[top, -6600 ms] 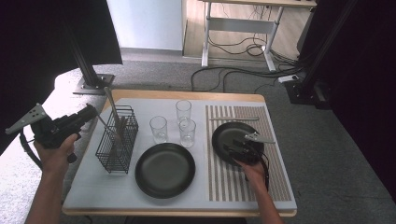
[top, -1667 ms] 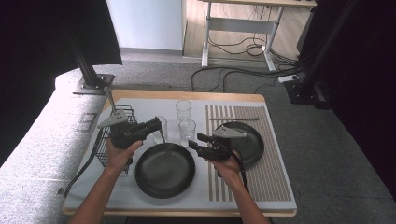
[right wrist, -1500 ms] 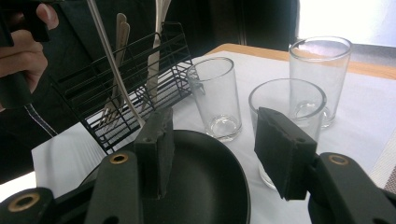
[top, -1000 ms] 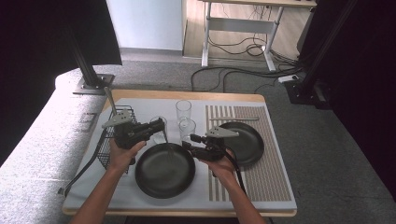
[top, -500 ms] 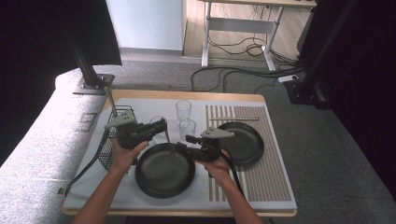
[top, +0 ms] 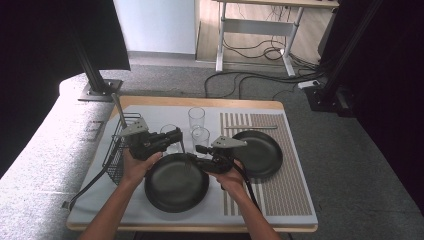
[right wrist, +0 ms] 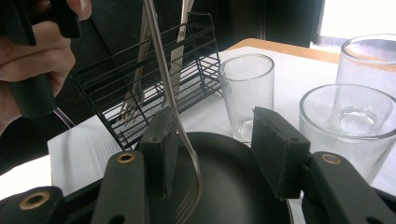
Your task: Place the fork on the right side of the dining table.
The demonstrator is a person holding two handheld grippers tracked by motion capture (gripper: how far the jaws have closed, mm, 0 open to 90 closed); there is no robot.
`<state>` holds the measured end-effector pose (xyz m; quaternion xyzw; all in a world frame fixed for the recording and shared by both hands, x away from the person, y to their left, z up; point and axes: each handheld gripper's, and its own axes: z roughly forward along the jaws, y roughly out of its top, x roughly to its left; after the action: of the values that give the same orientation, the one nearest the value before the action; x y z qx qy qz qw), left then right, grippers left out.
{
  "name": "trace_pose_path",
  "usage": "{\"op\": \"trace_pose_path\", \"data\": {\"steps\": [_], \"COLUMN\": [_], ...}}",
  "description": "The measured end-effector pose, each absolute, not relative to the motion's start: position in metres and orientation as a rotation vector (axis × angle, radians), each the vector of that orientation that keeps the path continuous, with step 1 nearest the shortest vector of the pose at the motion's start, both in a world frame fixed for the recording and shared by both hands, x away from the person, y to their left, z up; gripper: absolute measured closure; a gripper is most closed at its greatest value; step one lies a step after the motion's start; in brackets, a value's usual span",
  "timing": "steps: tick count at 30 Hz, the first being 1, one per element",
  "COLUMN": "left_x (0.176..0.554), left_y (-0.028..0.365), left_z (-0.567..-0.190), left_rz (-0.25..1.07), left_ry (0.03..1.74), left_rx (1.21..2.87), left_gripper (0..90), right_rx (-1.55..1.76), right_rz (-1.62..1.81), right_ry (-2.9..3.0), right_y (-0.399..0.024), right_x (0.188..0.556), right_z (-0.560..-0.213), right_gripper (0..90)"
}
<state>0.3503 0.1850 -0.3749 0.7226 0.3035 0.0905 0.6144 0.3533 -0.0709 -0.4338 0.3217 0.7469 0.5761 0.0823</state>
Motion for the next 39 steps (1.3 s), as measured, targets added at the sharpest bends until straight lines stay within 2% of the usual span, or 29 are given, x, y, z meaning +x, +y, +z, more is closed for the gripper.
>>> {"op": "trace_pose_path", "data": {"steps": [22,39], "left_x": [0.353,0.354], "left_y": [0.178,0.174], "left_z": [-0.381,-0.385], "left_rz": [0.202,0.188], "left_ry": [0.702,0.701], "left_rx": [1.679,1.691], "left_gripper": [79.8,79.8], "right_rx": [0.915,0.864], "right_rz": [1.721,1.716], "right_ry": [2.256,2.263], "right_y": [-0.06,-0.053], "right_x": [0.352,0.356], "right_z": [-0.43,-0.423], "right_gripper": [52.9,69.6]}}
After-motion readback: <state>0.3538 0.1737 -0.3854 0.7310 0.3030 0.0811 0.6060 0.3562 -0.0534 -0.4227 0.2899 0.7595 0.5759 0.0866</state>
